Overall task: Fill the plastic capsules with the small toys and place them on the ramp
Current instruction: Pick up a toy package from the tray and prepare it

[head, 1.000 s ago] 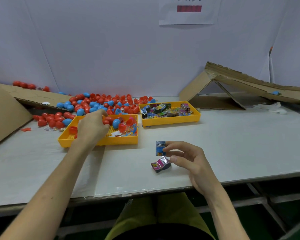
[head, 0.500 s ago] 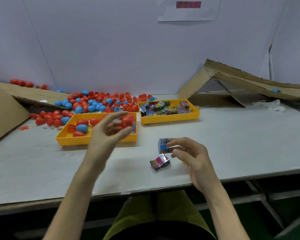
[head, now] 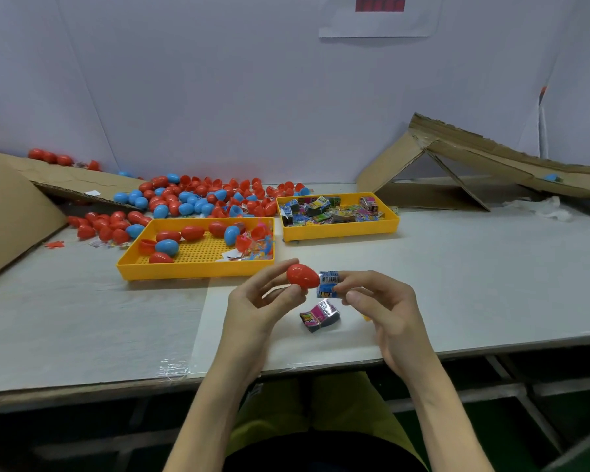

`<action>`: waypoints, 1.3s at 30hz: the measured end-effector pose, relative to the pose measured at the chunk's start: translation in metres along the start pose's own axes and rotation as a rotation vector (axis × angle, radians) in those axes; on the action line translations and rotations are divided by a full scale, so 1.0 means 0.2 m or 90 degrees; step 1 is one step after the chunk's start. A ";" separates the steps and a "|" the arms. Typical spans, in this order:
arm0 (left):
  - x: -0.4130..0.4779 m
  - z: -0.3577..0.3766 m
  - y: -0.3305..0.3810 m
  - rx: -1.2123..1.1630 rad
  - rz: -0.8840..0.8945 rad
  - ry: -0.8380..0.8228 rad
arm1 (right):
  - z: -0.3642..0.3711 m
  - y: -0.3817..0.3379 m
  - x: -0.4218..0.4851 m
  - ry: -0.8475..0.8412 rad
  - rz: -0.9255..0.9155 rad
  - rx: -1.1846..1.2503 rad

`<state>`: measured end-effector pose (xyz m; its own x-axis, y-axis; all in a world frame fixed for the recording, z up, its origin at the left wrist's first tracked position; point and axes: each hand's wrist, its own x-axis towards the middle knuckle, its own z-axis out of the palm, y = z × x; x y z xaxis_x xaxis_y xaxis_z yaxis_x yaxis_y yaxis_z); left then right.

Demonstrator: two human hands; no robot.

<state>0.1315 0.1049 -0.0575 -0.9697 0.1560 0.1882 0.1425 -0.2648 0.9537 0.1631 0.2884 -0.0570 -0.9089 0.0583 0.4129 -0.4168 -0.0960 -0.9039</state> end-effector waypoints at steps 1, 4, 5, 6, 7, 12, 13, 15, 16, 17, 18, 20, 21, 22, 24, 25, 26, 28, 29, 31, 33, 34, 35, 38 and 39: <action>0.00 0.01 0.00 0.008 0.003 0.002 | 0.00 0.00 0.00 0.003 0.000 0.002; 0.00 0.02 0.01 0.024 0.002 0.012 | 0.00 -0.01 0.00 0.008 0.003 0.007; 0.00 0.02 0.01 0.032 0.004 0.012 | 0.00 -0.01 0.00 0.009 0.004 0.007; 0.00 0.02 0.01 0.045 0.007 0.012 | 0.00 -0.01 0.00 0.011 0.005 0.007; 0.00 0.02 0.00 0.064 0.013 0.013 | -0.01 -0.01 0.00 0.012 0.006 0.004; 0.00 0.03 0.00 0.086 0.022 -0.003 | -0.01 -0.01 0.00 0.015 0.005 0.002; 0.00 0.03 0.00 0.078 0.018 -0.009 | -0.01 0.00 0.00 0.014 0.005 -0.002; 0.00 0.02 0.00 0.064 0.011 -0.028 | -0.01 0.00 0.00 0.010 0.005 -0.006; 0.00 0.02 0.00 0.060 0.008 -0.040 | -0.01 0.01 0.00 0.010 0.004 -0.006; 0.00 0.02 0.00 0.057 0.005 -0.052 | -0.02 0.01 0.00 0.011 0.002 -0.006; 0.00 0.02 0.00 0.052 0.003 -0.062 | -0.02 0.01 0.00 0.012 0.000 -0.006; -0.01 0.01 0.00 0.042 0.003 -0.076 | -0.01 0.01 0.01 0.015 -0.005 -0.004; -0.01 0.01 0.00 0.041 0.007 -0.079 | -0.01 0.01 0.01 0.018 -0.008 -0.002; -0.01 0.01 0.00 0.043 0.012 -0.081 | -0.01 0.01 0.01 0.023 -0.012 -0.003; -0.01 0.01 0.00 0.050 0.021 -0.084 | 0.00 0.01 0.01 0.038 -0.024 -0.015; -0.01 0.01 0.00 0.051 0.024 -0.087 | 0.00 0.01 0.01 0.050 -0.032 -0.022; -0.01 0.01 0.00 0.048 0.024 -0.089 | 0.00 0.01 0.00 0.065 -0.040 -0.028; -0.01 0.01 0.00 0.037 0.025 -0.093 | 0.01 0.01 0.00 0.102 -0.045 -0.033; -0.01 0.01 0.00 0.035 0.024 -0.096 | 0.01 0.01 0.00 0.116 -0.041 -0.040; -0.01 0.01 0.00 0.037 0.022 -0.101 | 0.01 0.02 0.01 0.126 -0.029 -0.076; -0.02 0.01 0.00 0.043 0.020 -0.108 | 0.01 0.02 0.01 0.107 -0.019 -0.110; -0.02 0.02 0.01 0.049 0.019 -0.111 | 0.01 0.02 0.02 0.095 -0.017 -0.120; -0.02 0.02 0.01 0.059 0.019 -0.113 | 0.01 0.02 0.02 0.085 -0.020 -0.126; -0.03 0.03 0.01 0.096 0.025 -0.122 | 0.01 0.02 0.01 0.074 -0.030 -0.125; -0.03 0.03 0.01 0.106 0.028 -0.124 | 0.01 0.02 0.01 0.071 -0.035 -0.120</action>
<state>0.1392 0.1090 -0.0544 -0.9074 0.3331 0.2564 0.2297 -0.1180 0.9661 0.1605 0.2869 -0.0598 -0.8738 0.1688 0.4560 -0.4458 0.0965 -0.8899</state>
